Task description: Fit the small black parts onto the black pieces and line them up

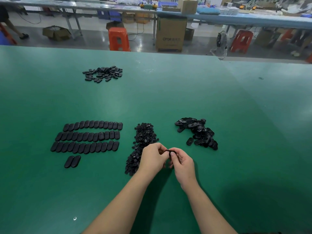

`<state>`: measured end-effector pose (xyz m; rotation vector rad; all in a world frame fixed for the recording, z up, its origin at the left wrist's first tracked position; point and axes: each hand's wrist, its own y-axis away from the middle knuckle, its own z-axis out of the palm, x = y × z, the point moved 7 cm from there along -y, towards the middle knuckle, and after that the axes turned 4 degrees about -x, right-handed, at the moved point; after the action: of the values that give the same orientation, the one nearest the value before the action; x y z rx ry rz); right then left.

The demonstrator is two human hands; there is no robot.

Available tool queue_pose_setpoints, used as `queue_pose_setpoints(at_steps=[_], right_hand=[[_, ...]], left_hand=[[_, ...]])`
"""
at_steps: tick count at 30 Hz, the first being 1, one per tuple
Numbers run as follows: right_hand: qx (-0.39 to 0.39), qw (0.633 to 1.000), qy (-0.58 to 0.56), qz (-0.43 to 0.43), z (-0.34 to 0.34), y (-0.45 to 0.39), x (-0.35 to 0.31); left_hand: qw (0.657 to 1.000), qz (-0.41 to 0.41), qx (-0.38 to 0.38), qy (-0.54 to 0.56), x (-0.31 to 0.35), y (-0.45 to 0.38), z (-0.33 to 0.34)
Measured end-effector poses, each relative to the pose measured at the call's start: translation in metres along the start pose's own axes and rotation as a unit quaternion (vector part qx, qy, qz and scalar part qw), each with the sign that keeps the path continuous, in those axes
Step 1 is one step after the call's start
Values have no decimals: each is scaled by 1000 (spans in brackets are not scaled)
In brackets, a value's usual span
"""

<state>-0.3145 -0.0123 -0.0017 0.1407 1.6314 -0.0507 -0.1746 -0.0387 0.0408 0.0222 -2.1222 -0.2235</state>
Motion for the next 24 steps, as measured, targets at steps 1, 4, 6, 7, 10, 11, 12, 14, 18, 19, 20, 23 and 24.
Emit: queue_pose_setpoints(at_steps=[1,4,6,7,10,11,12,14,18,19,20,23,24], right_hand=[[1,1000,0,0,0,0,0],[1,1000,11,0,-1,0,-2],[0,1000,18,0,-1,0,-2],[-1,1000,22,0,-1,0,-3],[-5,1000,30,2,1,0,-3],[-5,1000,30,2,1,0,-4],[-6,1000,30,3,1,1,-4],[-6,1000,28,4,0,1,-4],[-12,1000,23,14,2,1,-2],[-15,1000,20,16,2,1,-2],[-18,1000,18,16,2,1,-2],[-23,1000,16,8,2,2,-2],[-24,1000,14,6,3,3,-2]], left_hand=[[1000,0,1,8,-1,0,0],[997,-15,-13,68,-6,0,2],[994,-26,-23,103,-10,-1,3],[993,-29,-25,111,-12,-1,3],[992,-35,-29,117,-15,-2,4],[991,-37,-32,121,-15,-2,4],[991,-38,-36,125,-16,-3,5],[988,-43,-44,141,-17,-4,6],[985,-57,-41,159,-22,-5,6],[984,-61,-39,162,-23,-5,6],[983,-65,-38,167,-24,-5,6],[980,-76,-38,178,-24,-5,7],[979,-82,-38,183,-23,-4,7]])
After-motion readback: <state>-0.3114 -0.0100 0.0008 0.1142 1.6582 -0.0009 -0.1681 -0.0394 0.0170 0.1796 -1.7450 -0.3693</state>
